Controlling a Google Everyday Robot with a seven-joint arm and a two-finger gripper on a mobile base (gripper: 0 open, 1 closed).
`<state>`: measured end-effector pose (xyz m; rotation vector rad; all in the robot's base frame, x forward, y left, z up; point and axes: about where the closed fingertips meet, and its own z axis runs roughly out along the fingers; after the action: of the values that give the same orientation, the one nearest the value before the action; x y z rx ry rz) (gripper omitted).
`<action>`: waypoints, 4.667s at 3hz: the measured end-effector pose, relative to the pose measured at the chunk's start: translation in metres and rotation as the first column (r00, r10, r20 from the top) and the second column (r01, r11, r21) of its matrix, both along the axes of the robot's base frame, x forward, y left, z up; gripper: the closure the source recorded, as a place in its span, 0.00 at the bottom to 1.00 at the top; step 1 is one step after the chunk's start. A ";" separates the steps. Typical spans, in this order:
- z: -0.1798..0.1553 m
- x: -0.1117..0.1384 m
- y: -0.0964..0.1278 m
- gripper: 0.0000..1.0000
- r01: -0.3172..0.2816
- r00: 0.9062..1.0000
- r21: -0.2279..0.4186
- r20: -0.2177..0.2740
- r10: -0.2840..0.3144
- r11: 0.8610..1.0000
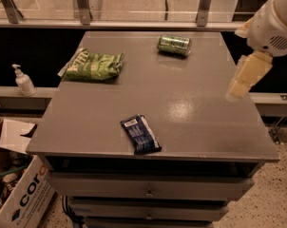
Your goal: Move green can near rxbar blueberry
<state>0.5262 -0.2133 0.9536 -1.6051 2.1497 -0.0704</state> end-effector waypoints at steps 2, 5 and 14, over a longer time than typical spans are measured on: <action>-0.032 0.111 0.015 0.00 -0.013 0.998 0.110 0.063 0.006 0.994; -0.087 0.224 0.038 0.00 0.080 0.996 0.302 0.015 -0.089 0.950; -0.081 0.229 0.059 1.00 0.067 0.996 0.459 -0.085 -0.031 0.886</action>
Offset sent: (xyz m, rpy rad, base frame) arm 0.1790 0.0227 -0.0498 0.1891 -0.0942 0.0081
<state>0.7555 -0.1542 0.8728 -1.2891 2.0581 0.4630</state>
